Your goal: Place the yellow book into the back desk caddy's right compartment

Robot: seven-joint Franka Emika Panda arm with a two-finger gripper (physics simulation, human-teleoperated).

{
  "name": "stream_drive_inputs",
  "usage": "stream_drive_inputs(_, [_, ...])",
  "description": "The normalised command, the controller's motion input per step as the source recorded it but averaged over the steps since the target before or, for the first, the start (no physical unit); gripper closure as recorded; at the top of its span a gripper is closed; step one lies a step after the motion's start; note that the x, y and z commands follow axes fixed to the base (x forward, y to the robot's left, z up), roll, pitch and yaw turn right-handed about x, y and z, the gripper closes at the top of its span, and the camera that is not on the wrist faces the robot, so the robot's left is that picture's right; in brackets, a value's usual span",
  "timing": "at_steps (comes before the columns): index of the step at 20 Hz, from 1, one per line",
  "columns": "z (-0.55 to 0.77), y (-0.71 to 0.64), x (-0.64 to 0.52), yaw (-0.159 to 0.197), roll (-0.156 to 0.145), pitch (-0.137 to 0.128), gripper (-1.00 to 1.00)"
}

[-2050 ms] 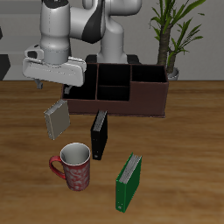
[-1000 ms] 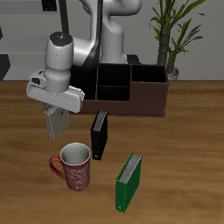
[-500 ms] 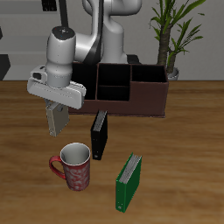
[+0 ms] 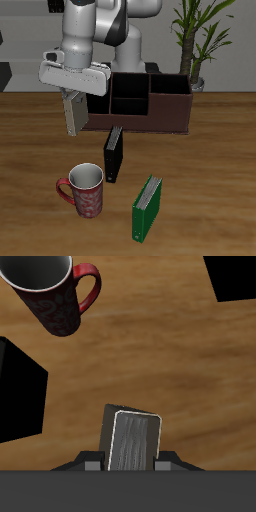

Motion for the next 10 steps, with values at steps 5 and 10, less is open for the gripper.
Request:
stream_drive_inputs(5, [0.60, 0.46, -0.18, 0.053, 0.062, -0.025, 1.00])
stream_drive_inputs(10, [0.00, 0.00, 0.00, 0.000, 0.000, 0.000, 1.00])
